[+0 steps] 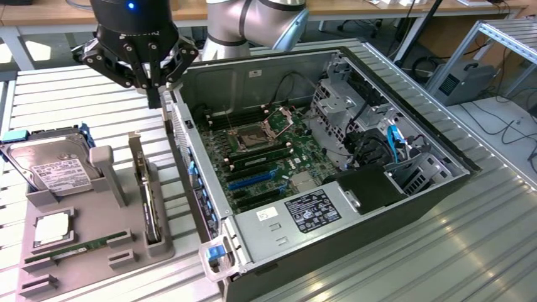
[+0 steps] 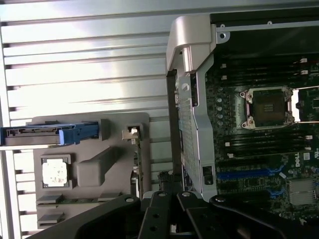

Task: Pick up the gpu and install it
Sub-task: 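Reach for the gpu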

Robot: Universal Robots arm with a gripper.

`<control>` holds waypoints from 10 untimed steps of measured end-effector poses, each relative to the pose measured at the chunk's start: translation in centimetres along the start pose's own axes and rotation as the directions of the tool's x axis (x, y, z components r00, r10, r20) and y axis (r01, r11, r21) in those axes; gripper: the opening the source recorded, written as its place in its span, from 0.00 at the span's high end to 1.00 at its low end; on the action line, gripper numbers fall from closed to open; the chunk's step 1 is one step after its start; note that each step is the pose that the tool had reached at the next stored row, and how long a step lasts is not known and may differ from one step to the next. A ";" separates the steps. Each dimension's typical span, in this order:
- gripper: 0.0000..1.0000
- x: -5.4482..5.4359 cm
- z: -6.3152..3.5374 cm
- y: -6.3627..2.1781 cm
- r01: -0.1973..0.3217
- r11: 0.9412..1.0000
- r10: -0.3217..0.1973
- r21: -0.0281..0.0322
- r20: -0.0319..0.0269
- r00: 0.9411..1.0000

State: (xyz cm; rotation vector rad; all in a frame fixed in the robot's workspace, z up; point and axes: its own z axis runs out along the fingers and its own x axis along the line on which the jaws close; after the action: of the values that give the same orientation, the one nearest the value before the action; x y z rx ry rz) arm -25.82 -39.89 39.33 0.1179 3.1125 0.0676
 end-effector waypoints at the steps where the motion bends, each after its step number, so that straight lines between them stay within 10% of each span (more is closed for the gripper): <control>1: 0.89 0.0 0.00 0.00 0.000 1.000 0.000 0.000 0.000 1.000; 10: 0.89 0.2 -0.01 -0.02 0.000 1.000 0.000 0.000 0.000 1.000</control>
State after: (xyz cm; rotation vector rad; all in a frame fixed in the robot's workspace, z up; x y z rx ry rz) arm -26.05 -39.89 39.33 0.1180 3.1125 0.0676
